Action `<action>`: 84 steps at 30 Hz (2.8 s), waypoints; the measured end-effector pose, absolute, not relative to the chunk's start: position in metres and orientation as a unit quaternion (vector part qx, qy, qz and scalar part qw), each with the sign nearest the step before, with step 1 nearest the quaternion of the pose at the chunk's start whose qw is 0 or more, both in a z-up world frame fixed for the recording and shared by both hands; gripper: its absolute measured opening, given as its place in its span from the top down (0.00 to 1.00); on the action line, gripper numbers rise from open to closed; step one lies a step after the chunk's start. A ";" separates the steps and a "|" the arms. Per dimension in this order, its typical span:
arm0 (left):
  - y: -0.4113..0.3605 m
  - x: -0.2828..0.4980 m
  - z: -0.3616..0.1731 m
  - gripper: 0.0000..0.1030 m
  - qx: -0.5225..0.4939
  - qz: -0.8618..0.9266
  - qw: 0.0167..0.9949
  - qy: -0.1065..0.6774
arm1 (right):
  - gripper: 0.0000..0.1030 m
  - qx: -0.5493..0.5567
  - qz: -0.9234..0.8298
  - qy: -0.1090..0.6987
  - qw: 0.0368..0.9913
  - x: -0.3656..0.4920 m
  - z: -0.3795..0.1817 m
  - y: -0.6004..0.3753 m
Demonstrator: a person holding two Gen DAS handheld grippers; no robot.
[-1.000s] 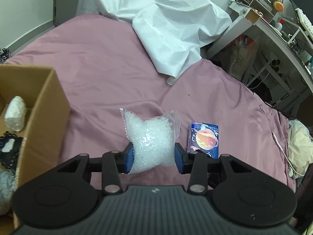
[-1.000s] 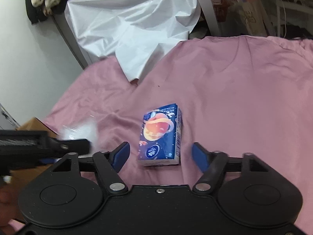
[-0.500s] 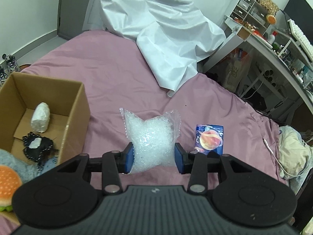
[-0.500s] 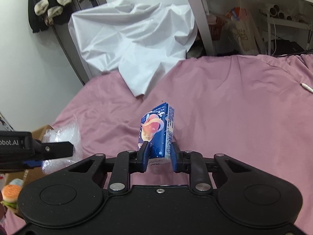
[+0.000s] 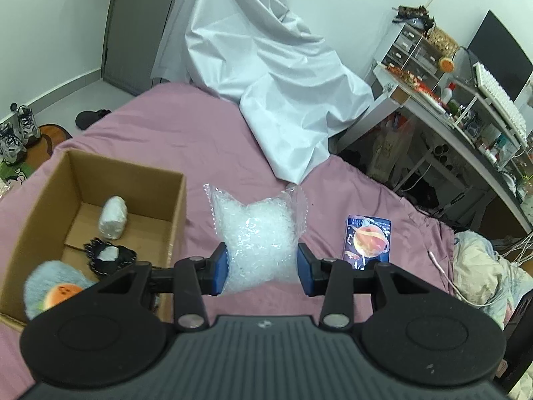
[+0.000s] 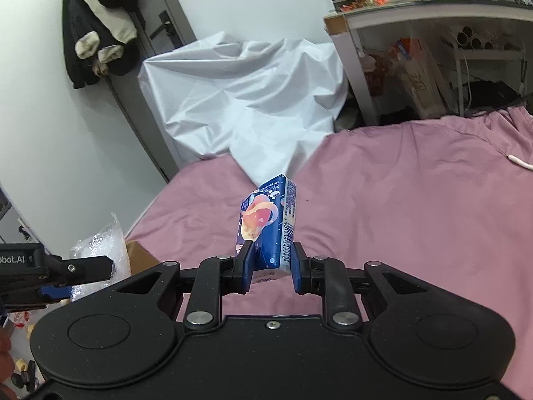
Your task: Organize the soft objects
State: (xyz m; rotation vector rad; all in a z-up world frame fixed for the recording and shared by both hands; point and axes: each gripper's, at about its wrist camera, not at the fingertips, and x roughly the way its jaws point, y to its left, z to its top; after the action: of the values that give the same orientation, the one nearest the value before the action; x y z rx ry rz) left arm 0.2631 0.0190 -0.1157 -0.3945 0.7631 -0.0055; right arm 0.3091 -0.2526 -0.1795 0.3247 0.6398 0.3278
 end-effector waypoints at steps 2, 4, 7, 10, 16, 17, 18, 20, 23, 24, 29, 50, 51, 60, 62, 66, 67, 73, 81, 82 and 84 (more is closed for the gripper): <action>0.026 0.257 -0.111 0.60 -0.193 0.001 0.911 0.364 | 0.78 0.149 0.167 0.308 0.924 0.305 -0.173 -0.246; 0.034 0.252 -0.107 0.60 -0.195 0.005 0.913 0.359 | 0.78 0.140 0.174 0.304 0.926 0.301 -0.166 -0.240; 0.047 0.244 -0.102 0.60 -0.199 0.012 0.914 0.354 | 0.78 0.140 0.185 0.299 0.926 0.295 -0.156 -0.231; 0.059 0.238 -0.098 0.60 -0.201 0.019 0.916 0.348 | 0.78 0.137 0.195 0.293 0.926 0.290 -0.148 -0.222; 0.082 0.228 -0.094 0.60 -0.210 0.030 0.916 0.340 | 0.78 0.125 0.211 0.289 0.925 0.280 -0.138 -0.205; 0.086 0.226 -0.094 0.60 -0.210 0.032 0.916 0.339 | 0.78 0.123 0.212 0.289 0.925 0.278 -0.137 -0.202; 0.089 0.225 -0.094 0.60 -0.211 0.033 0.916 0.339 | 0.78 0.121 0.214 0.289 0.925 0.276 -0.136 -0.199; 0.095 0.222 -0.094 0.60 -0.213 0.036 0.915 0.340 | 0.78 0.117 0.219 0.290 0.924 0.273 -0.134 -0.193; 0.105 0.220 -0.094 0.60 -0.215 0.042 0.915 0.339 | 0.78 0.110 0.225 0.291 0.924 0.271 -0.131 -0.183; 0.108 0.220 -0.094 0.60 -0.215 0.044 0.915 0.339 | 0.78 0.107 0.227 0.291 0.923 0.270 -0.130 -0.179; 0.121 0.219 -0.093 0.60 -0.217 0.052 0.915 0.336 | 0.78 0.098 0.242 0.292 0.920 0.268 -0.126 -0.162; 0.156 0.239 -0.117 0.52 -0.212 0.081 0.910 0.347 | 0.78 0.057 0.291 0.304 0.905 0.263 -0.128 -0.100; 0.157 0.239 -0.115 0.51 -0.211 0.081 0.911 0.345 | 0.78 0.054 0.292 0.305 0.905 0.264 -0.129 -0.098; 0.155 0.234 -0.107 0.30 -0.180 0.098 0.915 0.347 | 0.77 0.043 0.301 0.315 0.899 0.276 -0.141 -0.078; 0.155 0.232 -0.107 0.22 -0.169 0.116 0.916 0.344 | 0.74 0.034 0.305 0.312 0.899 0.278 -0.144 -0.074; 0.151 0.235 -0.111 0.19 -0.155 0.135 0.910 0.360 | 0.64 0.035 0.301 0.306 0.902 0.273 -0.144 -0.078; 0.150 0.235 -0.111 0.19 -0.153 0.136 0.908 0.365 | 0.55 0.042 0.301 0.305 0.903 0.271 -0.143 -0.082; 0.139 0.224 -0.106 0.10 -0.134 0.138 0.912 0.362 | 0.34 0.061 0.303 0.288 0.906 0.263 -0.129 -0.099; 0.139 0.204 -0.087 0.05 -0.133 0.152 0.908 0.367 | 0.13 0.113 0.294 0.269 0.910 0.254 -0.110 -0.120; 0.139 0.201 -0.084 0.05 -0.132 0.153 0.909 0.366 | 0.12 0.119 0.292 0.270 0.910 0.253 -0.108 -0.122; 0.139 0.196 -0.077 0.04 -0.128 0.154 0.910 0.363 | 0.11 0.123 0.289 0.264 0.912 0.250 -0.103 -0.126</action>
State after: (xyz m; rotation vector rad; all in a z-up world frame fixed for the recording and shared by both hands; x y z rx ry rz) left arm 0.1957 0.1393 -0.0773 -0.2636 0.7482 0.3181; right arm 0.2503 -0.1256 -0.1035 0.2528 0.5443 0.5966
